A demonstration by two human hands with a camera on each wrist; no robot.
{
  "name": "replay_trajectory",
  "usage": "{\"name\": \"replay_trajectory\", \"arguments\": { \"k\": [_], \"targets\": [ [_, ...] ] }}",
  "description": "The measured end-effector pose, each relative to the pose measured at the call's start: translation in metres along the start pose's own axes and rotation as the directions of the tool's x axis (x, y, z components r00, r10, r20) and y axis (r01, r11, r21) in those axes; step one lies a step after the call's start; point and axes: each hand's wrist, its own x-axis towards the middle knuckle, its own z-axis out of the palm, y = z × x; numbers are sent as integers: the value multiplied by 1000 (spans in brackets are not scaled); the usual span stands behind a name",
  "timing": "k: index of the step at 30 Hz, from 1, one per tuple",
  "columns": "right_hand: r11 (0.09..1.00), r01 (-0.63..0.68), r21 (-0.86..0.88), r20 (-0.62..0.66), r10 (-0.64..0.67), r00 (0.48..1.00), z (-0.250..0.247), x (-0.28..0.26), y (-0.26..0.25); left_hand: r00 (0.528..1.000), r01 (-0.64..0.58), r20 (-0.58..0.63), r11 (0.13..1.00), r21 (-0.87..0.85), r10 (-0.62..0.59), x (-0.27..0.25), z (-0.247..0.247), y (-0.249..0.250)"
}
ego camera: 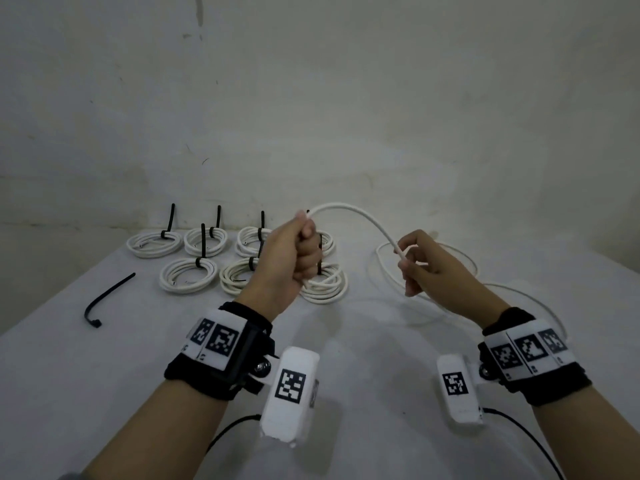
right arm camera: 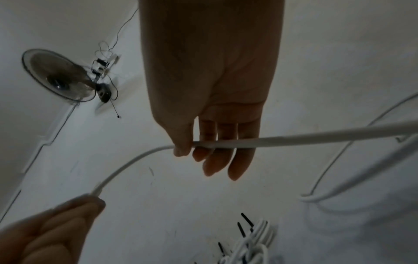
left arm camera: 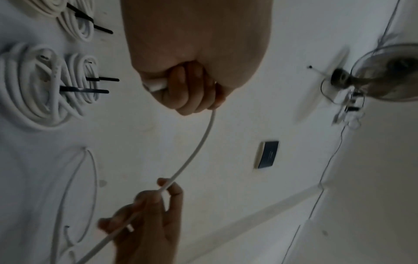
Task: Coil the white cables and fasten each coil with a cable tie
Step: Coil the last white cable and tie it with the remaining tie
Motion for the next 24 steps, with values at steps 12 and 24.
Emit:
{"name": "replay_trajectory", "arguments": {
  "k": [12,24],
  "targets": [
    [789,379,-484,376,-203,904,15,-15,-33,988,-150,-64,970,-191,140,12,-12,6],
    [779,531,-333,251,-470,847,19,-9,-98,976,-129,201,973,194,89,-11,9,-32]
  ]
}}
